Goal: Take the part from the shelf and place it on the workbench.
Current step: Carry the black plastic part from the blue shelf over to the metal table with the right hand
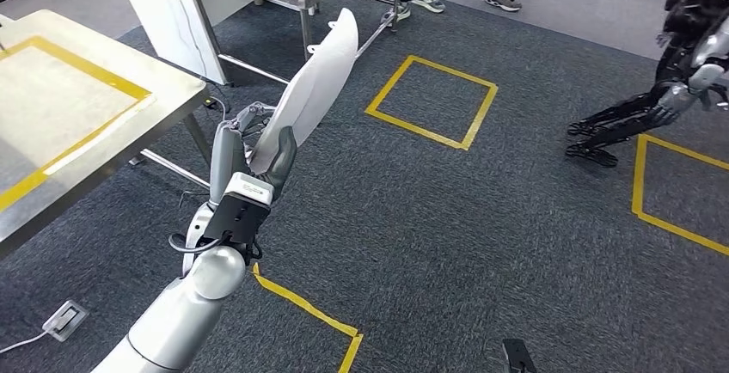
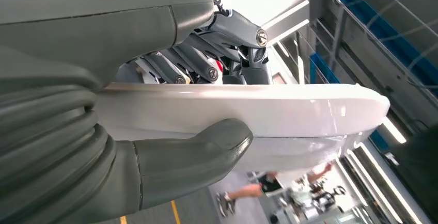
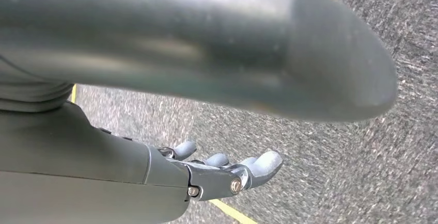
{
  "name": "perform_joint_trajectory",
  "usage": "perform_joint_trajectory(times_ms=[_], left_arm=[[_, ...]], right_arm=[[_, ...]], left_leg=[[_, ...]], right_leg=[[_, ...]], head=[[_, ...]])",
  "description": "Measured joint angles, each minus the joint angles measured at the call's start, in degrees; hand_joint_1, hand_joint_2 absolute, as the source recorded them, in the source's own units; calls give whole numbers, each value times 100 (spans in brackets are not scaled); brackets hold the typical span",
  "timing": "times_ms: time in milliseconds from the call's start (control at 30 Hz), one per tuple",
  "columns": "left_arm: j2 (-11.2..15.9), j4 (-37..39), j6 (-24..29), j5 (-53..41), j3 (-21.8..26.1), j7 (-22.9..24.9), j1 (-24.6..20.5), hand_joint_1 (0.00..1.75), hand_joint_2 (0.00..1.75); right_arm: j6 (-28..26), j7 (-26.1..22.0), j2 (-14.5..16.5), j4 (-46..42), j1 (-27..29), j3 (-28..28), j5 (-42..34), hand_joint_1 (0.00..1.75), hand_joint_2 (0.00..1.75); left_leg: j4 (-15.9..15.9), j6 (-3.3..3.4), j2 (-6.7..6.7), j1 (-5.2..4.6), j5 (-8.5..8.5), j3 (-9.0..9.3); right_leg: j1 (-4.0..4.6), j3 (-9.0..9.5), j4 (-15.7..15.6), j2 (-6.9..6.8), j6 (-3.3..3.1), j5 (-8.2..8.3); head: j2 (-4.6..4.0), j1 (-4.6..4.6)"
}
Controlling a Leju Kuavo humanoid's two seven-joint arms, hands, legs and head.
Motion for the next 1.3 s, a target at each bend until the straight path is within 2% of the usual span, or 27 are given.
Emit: perform_joint_trajectory(times_ms=[33, 67, 133, 167, 233, 267, 333, 367, 400, 467, 500, 533, 567, 600, 633, 700, 767, 833, 900, 967, 1033, 1067, 1100, 1133, 1200, 1267, 1300], left_arm=[[-1, 7, -3, -1, 0, 2, 8, 175, 175], [-1, 14, -7, -1, 0, 3, 15, 175, 175], [-6, 20, -15, -2, 0, 4, 16, 175, 175], [-12, 20, -19, -3, 0, 4, 10, 175, 175], [-22, 23, -33, -8, 0, 10, -2, 175, 175], [-23, 25, -42, -11, 0, 14, -5, 175, 175], [-11, 28, -52, -14, 1, 19, -6, 175, 175], [-4, 30, -53, -15, 2, 21, -12, 175, 175], [0, 32, -54, -15, 3, 21, -20, 175, 175], [1, 43, -58, -16, 4, 21, -30, 175, 175], [3, 54, -60, -16, 4, 20, -26, 175, 175], [7, 67, -61, -16, 3, 21, -20, 175, 175], [12, 79, -61, -16, 3, 21, -16, 175, 175], [15, 87, -61, -16, 3, 21, -16, 175, 175], [17, 91, -61, -16, 4, 21, -21, 175, 175], [12, 90, -62, -16, 3, 20, -40, 175, 175], [6, 91, -63, -16, 2, 19, -54, 175, 175], [10, 93, -64, -16, 3, 18, -57, 175, 175], [9, 99, -63, -15, 3, 9, -74, 175, 175], [-10, 115, -60, -7, 3, -5, -92, 175, 175], [-19, 139, -57, 6, 2, -13, -87, 175, 175], [-16, 152, -54, 11, 2, -14, -79, 175, 175], [-13, 163, -47, 16, 2, -15, -71, 175, 175], [-11, 170, -37, 20, 2, -19, -63, 175, 175], [-11, 176, -16, 23, 2, -29, -57, 175, 175], [-10, 180, -6, 27, 2, -40, -51, 175, 175], [-5, 182, -3, 29, 2, -44, -45, 175, 175]], right_arm=[[2, 1, -2, 0, 9, -5, 1, 0, 0], [5, 1, -2, 0, 14, -11, 1, 0, 0], [9, -1, -2, 0, 16, -23, 1, 0, 0], [10, -1, -2, 1, 16, -27, 1, 0, 0], [14, -1, -2, 2, 18, -31, 2, 0, 0], [16, -1, -1, 2, 18, -32, 3, 0, 0], [17, -1, 4, 2, 11, -33, 4, 0, 0], [18, -3, 9, 2, 5, -33, 5, 0, 0], [17, -5, 14, 2, 4, -34, 10, 0, 0], [15, -8, 17, 2, 20, -37, 20, 0, 0], [15, -8, 16, 2, 30, -38, 25, 0, 0], [15, -7, 16, 2, 36, -40, 27, 0, 0], [15, -7, 16, 2, 36, -41, 29, 0, 0], [15, -7, 17, 2, 33, -42, 30, 0, 0], [15, -7, 18, 2, 28, -42, 32, 0, 0], [15, -8, 19, 2, 22, -42, 34, 0, 0], [15, -1, 19, 2, 22, -42, 36, 0, 0], [15, 7, 19, 2, 14, -42, 36, 0, 0], [19, 6, 22, 2, 4, -41, 36, 0, 0], [19, 1, 18, 1, 14, -45, 37, 0, 0], [16, -18, 8, 1, 35, -56, 40, 0, 0], [15, -28, 4, 2, 40, -61, 42, 0, 0], [15, -42, 3, 2, 44, -66, 45, 0, 0], [15, -51, 3, 2, 45, -69, 47, 0, 0], [16, -74, 2, 3, 48, -73, 50, 0, 0], [20, -91, 3, 3, 53, -75, 53, 0, 0], [22, -96, 3, 3, 54, -76, 54, 0, 0]], left_leg=[[10, -3, -78, 3, 4, -11], [25, -11, -163, 7, 7, -19], [59, -42, -319, 26, 4, -25], [78, -73, -390, 27, 1, -39], [91, -158, -525, 32, 16, -82], [78, -208, -594, 37, 38, -103], [52, -292, -665, 49, 69, -144], [108, -318, -576, 42, 25, -185], [287, -336, -418, 30, -93, -275], [993, -353, -65, 17, -487, -581], [1387, -361, 16, 20, -663, -748], [1647, -365, 49, 21, -750, -849], [1697, -363, 65, 21, -730, -844], [1508, -353, 91, 19, -609, -715], [1132, -333, 154, 14, -433, -488], [363, -256, 400, -30, -207, -57], [81, -174, 491, -73, -175, 75], [55, -104, 346, -66, -131, 63], [11, -37, 227, -27, -78, 64], [-5, 2, 109, 2, -45, 51], [8, 8, -29, 5, -33, 28], [21, 4, -103, 8, -31, 20], [37, -4, -176, 13, -32, 14], [56, -17, -247, 21, -37, 10], [99, -71, -382, 32, -46, -17], [103, -157, -509, 36, -25, -68], [85, -204, -573, 40, -3, -87]], right_leg=[[-5, -125, 219, 13, 4, -36], [-14, -153, 237, 22, 6, 45], [-52, 122, -383, 122, 11, 463], [-75, 307, -778, 269, 19, 618], [-97, 505, -1221, 477, 6, 728], [-90, 521, -1270, 501, -18, 710], [-93, 524, -1297, 361, -102, 747], [-96, 528, -1316, 292, -153, 764], [-97, 530, -1337, 214, -200, 777], [-63, 526, -1348, 55, -266, 778], [-47, 522, -1347, -31, -278, 776], [-35, 519, -1345, -111, -285, 774], [-27, 518, -1341, -187, -287, 774], [-21, 521, -1336, -258, -285, 771], [-15, 528, -1329, -326, -279, 765], [11, 539, -1305, -446, -247, 743], [36, 546, -1295, -549, -195, 734], [31, 563, -1302, -623, -129, 730], [3, 502, -1134, -398, -51, 595], [-20, 226, -532, -66, 13, 261], [-27, -111, 143, 22, 45, 19], [-31, -178, 249, 25, 51, 46], [-39, -138, 136, 34, 51, 177], [-53, 8, -186, 72, 51, 382], [-94, 353, -933, 320, 51, 683], [-105, 491, -1259, 483, 21, 737], [-90, 489, -1273, 452, -11, 738]], head=[[0, 2], [0, 2], [0, 2], [0, 4], [0, 8], [0, 9], [0, 10], [0, 0], [0, -20], [0, -60], [0, -71], [0, -70], [0, -71], [0, -72], [0, -71], [0, -69], [0, -61], [0, -58], [0, -50], [0, -20], [0, 3], [0, 5], [0, 6], [0, 6], [0, 7], [0, 9], [0, 10]])
